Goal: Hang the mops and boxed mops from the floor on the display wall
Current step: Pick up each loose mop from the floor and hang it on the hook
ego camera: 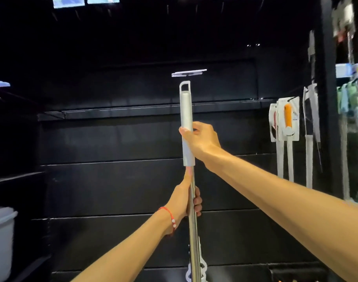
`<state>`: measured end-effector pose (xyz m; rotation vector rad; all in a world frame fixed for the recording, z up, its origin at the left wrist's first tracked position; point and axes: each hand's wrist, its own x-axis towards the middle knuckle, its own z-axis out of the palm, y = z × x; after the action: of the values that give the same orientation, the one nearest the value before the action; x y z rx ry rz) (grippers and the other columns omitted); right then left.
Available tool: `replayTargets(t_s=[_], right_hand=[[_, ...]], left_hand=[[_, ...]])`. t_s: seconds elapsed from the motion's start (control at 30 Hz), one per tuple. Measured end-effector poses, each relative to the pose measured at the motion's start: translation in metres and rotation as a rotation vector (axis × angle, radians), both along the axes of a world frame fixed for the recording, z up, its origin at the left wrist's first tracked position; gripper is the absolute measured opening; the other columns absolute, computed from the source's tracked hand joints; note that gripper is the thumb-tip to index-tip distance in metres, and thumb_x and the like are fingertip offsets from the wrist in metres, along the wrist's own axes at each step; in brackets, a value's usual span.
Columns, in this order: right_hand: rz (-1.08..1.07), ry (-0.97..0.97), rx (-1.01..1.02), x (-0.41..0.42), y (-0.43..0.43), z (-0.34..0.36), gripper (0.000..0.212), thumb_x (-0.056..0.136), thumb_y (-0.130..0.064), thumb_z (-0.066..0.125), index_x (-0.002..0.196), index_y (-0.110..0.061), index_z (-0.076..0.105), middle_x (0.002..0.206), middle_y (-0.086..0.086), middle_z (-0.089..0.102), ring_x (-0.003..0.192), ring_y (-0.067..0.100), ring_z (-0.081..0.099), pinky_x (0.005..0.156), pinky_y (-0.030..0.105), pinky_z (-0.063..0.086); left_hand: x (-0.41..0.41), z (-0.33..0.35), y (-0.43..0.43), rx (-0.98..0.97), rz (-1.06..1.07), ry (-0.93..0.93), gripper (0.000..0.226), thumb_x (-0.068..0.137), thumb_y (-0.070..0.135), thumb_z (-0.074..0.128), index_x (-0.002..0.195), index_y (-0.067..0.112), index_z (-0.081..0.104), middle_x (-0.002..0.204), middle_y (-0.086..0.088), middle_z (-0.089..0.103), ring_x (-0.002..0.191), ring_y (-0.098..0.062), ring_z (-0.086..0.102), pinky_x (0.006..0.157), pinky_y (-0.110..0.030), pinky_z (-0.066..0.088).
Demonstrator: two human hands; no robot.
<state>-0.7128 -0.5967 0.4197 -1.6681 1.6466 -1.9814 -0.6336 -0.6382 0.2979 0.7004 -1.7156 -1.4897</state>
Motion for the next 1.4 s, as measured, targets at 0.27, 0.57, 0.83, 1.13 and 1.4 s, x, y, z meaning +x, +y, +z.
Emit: replayTargets(t_s=[0.27, 0.57, 0.83, 1.13, 1.4], right_hand=[[-0.015, 0.052, 0.001, -0.045, -0.070, 0.025, 0.021, 0.100, -0.039, 0.065, 0.106, -0.019, 0.064, 0.092, -0.002, 0.064, 0.075, 0.015, 0.062, 0.085, 0.043, 0.063], [-0.008, 0.068, -0.017, -0.071, -0.129, 0.032, 0.032, 0.103, -0.036, 0.061, 0.121, -0.011, 0.068, 0.113, 0.004, 0.069, 0.089, 0.017, 0.064, 0.071, 0.026, 0.055], [0.049, 0.090, 0.068, -0.094, -0.178, 0.016, 0.019, 0.100, -0.034, 0.066, 0.107, -0.017, 0.071, 0.110, 0.009, 0.073, 0.103, 0.031, 0.072, 0.091, 0.047, 0.062], [-0.122, 0.111, 0.023, -0.110, -0.237, 0.004, 0.039, 0.100, -0.037, 0.064, 0.092, 0.000, 0.068, 0.084, 0.008, 0.068, 0.075, 0.023, 0.064, 0.064, 0.031, 0.058], [-0.208, 0.207, -0.138, -0.134, -0.273, -0.005, 0.036, 0.094, -0.037, 0.074, 0.092, -0.001, 0.078, 0.086, 0.010, 0.076, 0.078, 0.021, 0.071, 0.062, 0.019, 0.054]], left_hand=[[-0.048, 0.025, -0.064, 0.044, 0.014, 0.049, 0.075, 0.058, 0.093, 0.038, 0.060, 0.018, 0.044, 0.051, -0.001, 0.041, 0.043, -0.016, 0.042, 0.053, -0.029, 0.048], [-0.068, 0.033, -0.127, -0.003, 0.018, 0.028, 0.072, 0.088, 0.085, 0.031, 0.069, 0.017, 0.045, 0.052, 0.000, 0.040, 0.044, -0.015, 0.042, 0.056, -0.030, 0.050], [-0.076, 0.018, -0.186, 0.037, 0.018, -0.003, 0.070, 0.085, 0.083, 0.037, 0.064, 0.017, 0.045, 0.055, -0.001, 0.045, 0.048, -0.016, 0.046, 0.061, -0.031, 0.054], [-0.085, 0.016, -0.255, -0.170, 0.172, 0.046, 0.040, 0.093, 0.053, 0.068, 0.091, 0.013, 0.064, 0.076, -0.002, 0.065, 0.071, -0.017, 0.069, 0.091, -0.052, 0.061], [-0.095, 0.010, -0.288, -0.310, 0.249, 0.096, 0.013, 0.085, 0.025, 0.084, 0.094, 0.018, 0.078, 0.088, -0.006, 0.079, 0.091, -0.020, 0.077, 0.083, -0.039, 0.065]])
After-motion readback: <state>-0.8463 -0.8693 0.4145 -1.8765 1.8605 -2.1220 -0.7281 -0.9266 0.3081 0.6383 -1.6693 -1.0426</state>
